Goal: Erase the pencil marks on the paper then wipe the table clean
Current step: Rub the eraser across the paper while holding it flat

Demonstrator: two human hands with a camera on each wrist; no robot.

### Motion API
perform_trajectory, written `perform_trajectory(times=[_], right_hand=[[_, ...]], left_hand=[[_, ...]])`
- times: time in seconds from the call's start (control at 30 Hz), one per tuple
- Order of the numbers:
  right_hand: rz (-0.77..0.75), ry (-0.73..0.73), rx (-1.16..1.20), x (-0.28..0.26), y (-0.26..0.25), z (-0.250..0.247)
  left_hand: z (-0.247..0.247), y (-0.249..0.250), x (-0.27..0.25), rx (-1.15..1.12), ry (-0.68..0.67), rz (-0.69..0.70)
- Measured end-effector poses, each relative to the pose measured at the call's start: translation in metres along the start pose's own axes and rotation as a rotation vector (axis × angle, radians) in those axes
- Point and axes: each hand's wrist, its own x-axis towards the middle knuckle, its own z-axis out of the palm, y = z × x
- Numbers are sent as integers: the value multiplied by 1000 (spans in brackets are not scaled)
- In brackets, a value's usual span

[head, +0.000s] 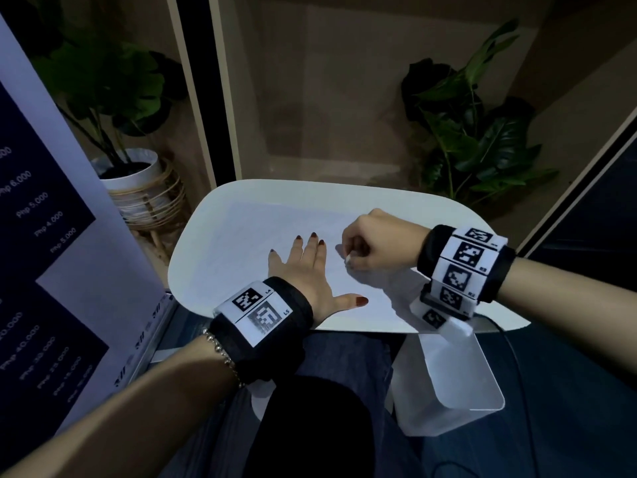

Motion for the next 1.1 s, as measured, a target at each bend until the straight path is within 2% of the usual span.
perform_trajectory(times=[0.1,0.23,0.37,0.43,0.5,0.57,0.67,0.73,0.83,1.0,1.1], right_hand=[[15,30,-52,5,-2,-2],[-27,-20,50,-3,-8,5],[29,20,-71,5,-2,-3],[-27,50,-42,9,-8,-2],[-58,12,-1,9,-14,2],[0,-24,-27,10,-9,0],[90,7,-110,14,2,-5],[38,37,-77,13,-1,-5],[-37,-16,-25,9,-9,0],[160,-26,-182,14,11,-11],[123,50,-127,2,10,-14]], left_hand=[[0,1,0,1,0,0],[2,0,1,9,4,0],[1,1,1,3,0,-4],[1,1,1,2,8,1],[1,1,0,5,12,2],[1,0,1,12,13,-2],[2,-1,2,-1,16,-2],[2,0,2,4,22,4],[2,-1,2,-2,26,5],[1,-2,-1,-7,8,15],[-4,-9,-2,-20,-5,68]])
